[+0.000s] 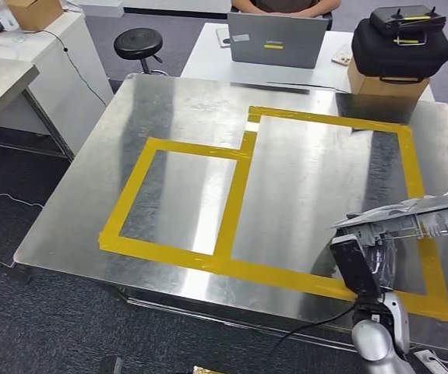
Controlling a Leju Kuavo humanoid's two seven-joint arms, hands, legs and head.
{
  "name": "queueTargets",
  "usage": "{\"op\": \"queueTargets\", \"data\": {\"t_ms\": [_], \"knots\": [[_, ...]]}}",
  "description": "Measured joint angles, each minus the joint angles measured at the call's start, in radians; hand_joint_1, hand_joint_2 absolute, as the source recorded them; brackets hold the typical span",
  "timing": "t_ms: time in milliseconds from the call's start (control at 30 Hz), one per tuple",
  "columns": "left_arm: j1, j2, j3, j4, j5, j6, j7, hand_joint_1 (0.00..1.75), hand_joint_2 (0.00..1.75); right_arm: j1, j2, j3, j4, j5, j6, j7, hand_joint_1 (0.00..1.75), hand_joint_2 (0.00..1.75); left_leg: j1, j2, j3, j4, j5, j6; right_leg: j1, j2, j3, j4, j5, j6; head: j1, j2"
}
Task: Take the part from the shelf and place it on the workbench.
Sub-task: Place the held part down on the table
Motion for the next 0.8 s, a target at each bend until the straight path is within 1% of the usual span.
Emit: {"op": "queueTargets", "data": {"t_ms": [33,67,100,133,167,200,233,267,300,333,367,400,433,467,500,533,567,600,633,667,700,767,800], "knots": [[0.000,0.000,0.000,0.000,-0.002,-0.001,0.001,0.00,1.75,-0.012,-0.007,-0.013,0.013,-0.005,0.010,0.004,1.75,1.75,0.001,0.000,0.021,-0.042,0.030,0.001,-0.001,0.000,0.001,0.000,0.000,0.001,0.000,0.000],[0.000,0.001,0.000,0.000,-0.004,-0.001,0.001,0.00,1.75,-0.026,-0.015,-0.026,0.024,-0.010,0.018,0.008,1.75,1.75,0.002,0.000,0.053,-0.105,0.063,0.001,-0.001,0.001,0.001,0.000,0.001,0.005,0.000,0.000],[-0.002,0.001,0.000,0.000,-0.006,-0.002,0.001,0.00,1.75,-0.039,-0.024,-0.040,0.036,-0.013,0.025,0.015,1.75,1.75,0.004,0.000,0.088,-0.172,0.088,0.001,0.000,0.002,0.000,0.003,0.000,0.010,-0.002,0.000],[-0.003,0.001,-0.001,0.000,-0.007,-0.003,0.001,0.00,1.75,-0.053,-0.034,-0.054,0.046,-0.015,0.030,0.021,1.75,1.75,0.005,-0.001,0.113,-0.222,0.103,0.005,0.002,0.002,-0.001,0.003,0.000,0.017,-0.002,0.000],[-0.005,0.001,-0.001,0.000,-0.008,-0.004,0.002,0.00,1.75,-0.064,-0.045,-0.069,0.057,-0.015,0.035,0.027,1.75,1.75,0.006,-0.003,0.127,-0.251,0.107,0.010,0.003,0.003,-0.002,0.002,0.001,0.025,-0.003,0.000],[-0.006,0.002,-0.001,0.000,-0.009,-0.004,0.003,0.00,1.75,-0.074,-0.056,-0.083,0.068,-0.015,0.041,0.033,1.75,1.75,0.005,-0.005,0.130,-0.261,0.106,0.017,0.004,0.003,-0.003,0.000,0.002,0.032,-0.004,0.000],[-0.005,0.003,-0.001,0.000,-0.009,-0.005,0.004,0.00,1.75,-0.083,-0.067,-0.097,0.079,-0.014,0.049,0.038,1.75,1.75,0.004,-0.006,0.128,-0.261,0.108,0.026,0.002,0.003,-0.003,-0.004,0.004,0.038,-0.003,0.000],[-0.004,0.003,-0.001,0.000,-0.009,-0.006,0.005,0.00,1.75,-0.091,-0.078,-0.109,0.090,-0.014,0.058,0.041,1.75,1.75,0.005,-0.007,0.128,-0.263,0.110,0.033,0.001,0.002,-0.004,-0.003,0.002,0.043,-0.002,0.000],[-0.004,0.004,-0.001,0.000,-0.009,-0.006,0.006,0.00,1.75,-0.098,-0.088,-0.120,0.100,-0.014,0.067,0.045,1.75,1.75,0.005,-0.007,0.128,-0.265,0.112,0.040,0.000,0.002,-0.011,0.012,-0.008,0.048,0.001,0.000],[-0.003,0.005,-0.001,0.000,-0.009,-0.006,0.008,0.00,1.75,-0.106,-0.097,-0.129,0.110,-0.014,0.075,0.048,1.75,1.75,0.006,-0.006,0.128,-0.267,0.114,0.046,0.000,0.001,-0.029,0.048,-0.030,0.051,0.004,0.000],[-0.003,0.006,-0.001,0.000,-0.009,-0.007,0.009,0.00,1.75,-0.114,-0.106,-0.136,0.120,-0.015,0.082,0.051,1.75,1.75,0.005,-0.006,0.128,-0.267,0.115,0.050,0.000,0.000,-0.055,0.104,-0.060,0.054,0.008,0.000],[-0.003,0.006,-0.001,0.000,-0.009,-0.008,0.011,0.00,1.75,-0.122,-0.113,-0.143,0.131,-0.015,0.089,0.054,1.75,1.75,0.003,-0.005,0.128,-0.267,0.115,0.053,0.000,0.000,-0.088,0.173,-0.092,0.055,0.011,0.000],[-0.003,0.007,-0.001,0.000,-0.010,-0.009,0.012,0.00,1.75,-0.130,-0.121,-0.148,0.142,-0.016,0.099,0.057,1.75,1.75,0.001,-0.005,0.128,-0.267,0.114,0.055,0.001,0.000,-0.119,0.236,-0.115,0.056,0.011,0.000],[-0.003,0.008,-0.001,0.000,-0.011,-0.011,0.014,0.00,1.75,-0.139,-0.129,-0.152,0.153,-0.020,0.118,0.062,1.75,1.75,0.000,-0.005,0.128,-0.267,0.114,0.057,0.001,0.000,-0.138,0.272,-0.121,0.055,0.011,0.000],[-0.002,0.008,-0.001,0.000,-0.014,-0.014,0.015,0.00,1.75,-0.153,-0.139,-0.155,0.167,-0.027,0.147,0.067,1.75,1.75,-0.001,-0.005,0.129,-0.266,0.113,0.057,0.002,0.000,-0.139,0.273,-0.109,0.055,0.011,0.000],[-0.002,0.009,-0.002,0.000,-0.018,-0.017,0.016,0.00,1.75,-0.175,-0.155,-0.156,0.186,-0.037,0.192,0.074,1.75,1.75,-0.002,-0.005,0.131,-0.266,0.112,0.058,0.002,0.000,-0.121,0.233,-0.079,0.053,0.011,0.000],[-0.003,0.010,-0.003,0.000,-0.022,-0.021,0.017,0.00,1.75,-0.205,-0.176,-0.155,0.209,-0.050,0.245,0.079,1.75,1.75,-0.002,-0.004,0.133,-0.266,0.112,0.057,0.002,0.000,-0.089,0.165,-0.042,0.051,0.011,0.000],[-0.005,0.010,-0.005,0.000,-0.027,-0.025,0.018,0.00,1.75,-0.241,-0.202,-0.153,0.239,-0.061,0.302,0.083,1.75,1.75,-0.004,-0.004,0.134,-0.265,0.111,0.055,0.003,0.000,-0.054,0.094,-0.014,0.050,0.011,0.000],[-0.006,0.011,-0.008,0.000,-0.031,-0.029,0.019,0.00,1.75,-0.284,-0.232,-0.150,0.276,-0.070,0.359,0.085,1.75,1.75,-0.006,-0.005,0.133,-0.264,0.110,0.052,0.003,0.000,-0.027,0.038,0.005,0.047,0.011,0.000],[-0.008,0.013,-0.011,0.000,-0.035,-0.032,0.020,0.00,1.75,-0.328,-0.263,-0.145,0.316,-0.076,0.407,0.085,1.75,1.75,-0.008,-0.006,0.132,-0.264,0.111,0.048,0.004,0.000,-0.012,0.007,0.013,0.044,0.011,0.000],[-0.009,0.014,-0.015,0.000,-0.038,-0.035,0.021,0.00,1.75,-0.372,-0.293,-0.139,0.357,-0.080,0.442,0.085,1.75,1.75,-0.009,-0.006,0.129,-0.264,0.113,0.043,0.006,0.000,-0.009,-0.003,0.012,0.040,0.011,0.000],[-0.009,0.018,-0.022,0.000,-0.041,-0.038,0.024,0.00,1.75,-0.446,-0.343,-0.128,0.430,-0.083,0.479,0.084,1.75,1.75,-0.008,-0.007,0.126,-0.265,0.115,0.033,0.004,-0.001,-0.011,-0.006,0.018,0.029,0.011,0.000],[-0.010,0.019,-0.024,0.000,-0.042,-0.038,0.024,0.00,1.75,-0.474,-0.361,-0.124,0.457,-0.084,0.488,0.084,1.75,1.75,-0.008,-0.006,0.121,-0.256,0.108,0.028,0.002,-0.002,-0.011,-0.009,0.021,0.023,0.010,0.000]]}}
